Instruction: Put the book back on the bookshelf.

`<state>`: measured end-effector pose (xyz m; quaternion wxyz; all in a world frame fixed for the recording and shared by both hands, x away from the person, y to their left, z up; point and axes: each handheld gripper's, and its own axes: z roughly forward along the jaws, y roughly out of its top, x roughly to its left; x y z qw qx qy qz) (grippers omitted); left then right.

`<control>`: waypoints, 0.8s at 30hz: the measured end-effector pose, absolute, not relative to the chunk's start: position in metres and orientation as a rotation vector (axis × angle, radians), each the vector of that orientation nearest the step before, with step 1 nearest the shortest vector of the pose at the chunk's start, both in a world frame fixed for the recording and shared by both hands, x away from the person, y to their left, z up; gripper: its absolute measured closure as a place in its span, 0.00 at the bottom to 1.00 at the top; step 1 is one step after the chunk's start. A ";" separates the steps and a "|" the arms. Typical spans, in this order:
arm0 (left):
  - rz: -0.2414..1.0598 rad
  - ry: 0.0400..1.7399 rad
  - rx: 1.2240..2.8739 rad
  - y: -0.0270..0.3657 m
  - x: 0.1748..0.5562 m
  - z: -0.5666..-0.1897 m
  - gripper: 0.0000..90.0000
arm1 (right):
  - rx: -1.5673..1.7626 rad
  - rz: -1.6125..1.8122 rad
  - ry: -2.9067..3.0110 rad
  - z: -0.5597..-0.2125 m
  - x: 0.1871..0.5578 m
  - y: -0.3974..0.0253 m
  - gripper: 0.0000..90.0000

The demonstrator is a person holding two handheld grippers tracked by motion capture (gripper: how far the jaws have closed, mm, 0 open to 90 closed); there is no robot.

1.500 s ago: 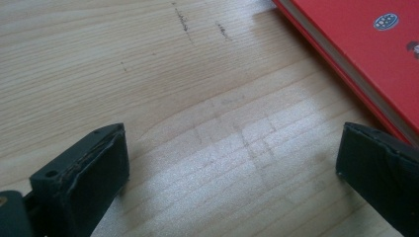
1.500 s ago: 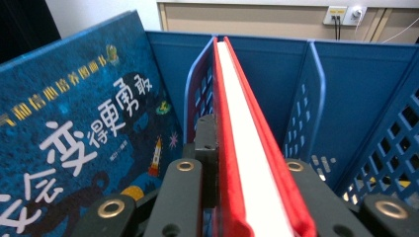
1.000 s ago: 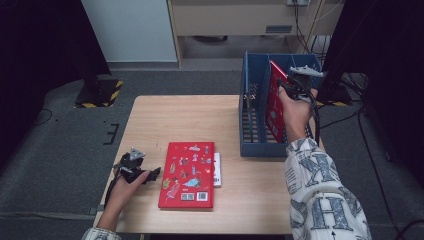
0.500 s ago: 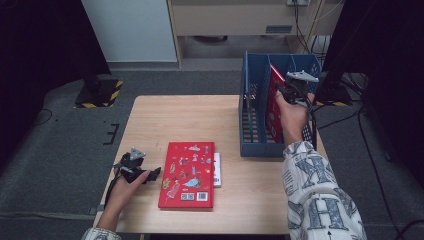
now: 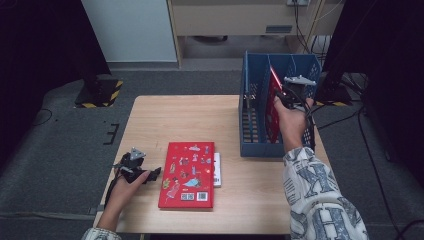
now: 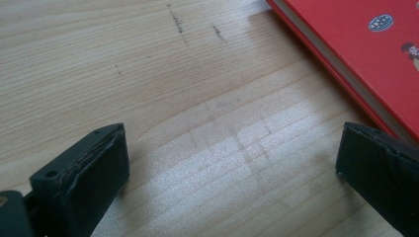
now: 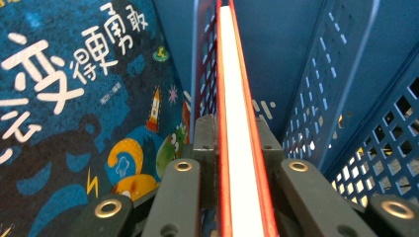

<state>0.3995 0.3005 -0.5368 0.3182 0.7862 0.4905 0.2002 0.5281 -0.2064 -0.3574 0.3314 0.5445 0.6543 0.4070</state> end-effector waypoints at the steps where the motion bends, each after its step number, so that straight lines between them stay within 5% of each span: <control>1: 0.526 1.290 2.069 0.300 0.400 -0.537 0.00 | 1.426 1.062 1.714 -0.357 0.528 -0.206 0.86; 17: 0.525 1.289 2.066 0.300 0.400 -0.537 0.00 | 1.412 1.048 1.744 -0.342 0.534 -0.204 0.77; 24: 0.524 1.288 2.067 0.299 0.400 -0.537 0.00 | 1.413 1.026 1.750 -0.344 0.538 -0.204 0.84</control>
